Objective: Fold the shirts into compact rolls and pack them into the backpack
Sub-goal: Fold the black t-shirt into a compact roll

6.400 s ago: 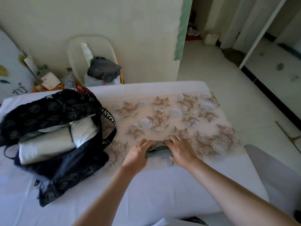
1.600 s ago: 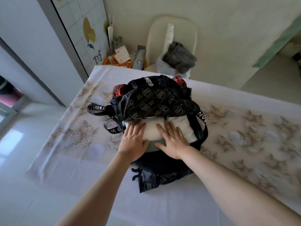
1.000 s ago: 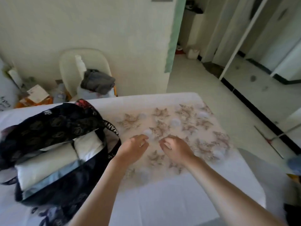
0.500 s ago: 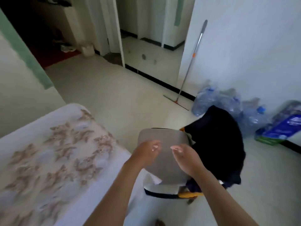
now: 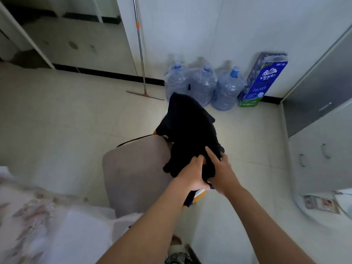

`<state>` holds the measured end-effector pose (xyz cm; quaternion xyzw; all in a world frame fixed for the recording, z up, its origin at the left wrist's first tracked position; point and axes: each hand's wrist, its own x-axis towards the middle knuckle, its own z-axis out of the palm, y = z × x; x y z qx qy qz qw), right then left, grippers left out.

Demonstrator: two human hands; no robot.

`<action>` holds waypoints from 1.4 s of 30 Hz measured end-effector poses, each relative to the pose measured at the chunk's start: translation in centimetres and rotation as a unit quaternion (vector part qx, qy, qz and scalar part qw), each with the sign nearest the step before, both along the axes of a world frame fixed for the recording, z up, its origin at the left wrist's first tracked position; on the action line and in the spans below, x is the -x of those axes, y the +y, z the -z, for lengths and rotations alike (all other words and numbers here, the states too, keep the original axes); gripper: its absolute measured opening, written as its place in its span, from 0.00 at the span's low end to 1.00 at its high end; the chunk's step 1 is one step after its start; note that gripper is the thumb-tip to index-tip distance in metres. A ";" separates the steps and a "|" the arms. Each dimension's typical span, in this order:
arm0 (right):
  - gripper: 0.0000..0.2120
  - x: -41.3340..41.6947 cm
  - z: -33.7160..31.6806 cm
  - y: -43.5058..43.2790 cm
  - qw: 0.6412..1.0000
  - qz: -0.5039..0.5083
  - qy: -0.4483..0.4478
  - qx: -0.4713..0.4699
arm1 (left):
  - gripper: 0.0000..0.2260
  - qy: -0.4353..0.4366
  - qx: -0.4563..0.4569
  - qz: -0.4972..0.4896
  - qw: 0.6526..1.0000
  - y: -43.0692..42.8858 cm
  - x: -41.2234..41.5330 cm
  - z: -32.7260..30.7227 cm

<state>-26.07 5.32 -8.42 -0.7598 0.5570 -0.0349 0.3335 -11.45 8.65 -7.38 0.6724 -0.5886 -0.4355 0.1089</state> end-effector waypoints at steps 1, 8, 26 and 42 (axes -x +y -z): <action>0.50 0.1 0.3 0.0 1.000 0.012 -0.014 0.009 | 0.27 -0.009 0.011 0.004 1.000 0.2 0.3 1.1; 0.46 1.2 0.0 0.4 0.998 0.038 -0.027 0.030 | 0.10 -0.024 0.124 -0.068 0.990 1.6 -1.1 3.9; 0.23 0.6 -3.8 -0.3 0.995 0.012 0.012 0.103 | 0.12 0.069 0.094 -0.013 0.993 0.2 -3.3 -2.5; 0.11 -0.7 -6.6 -3.4 0.981 -0.016 0.014 0.194 | 0.10 0.007 0.236 -0.141 0.961 -1.9 -4.8 -6.6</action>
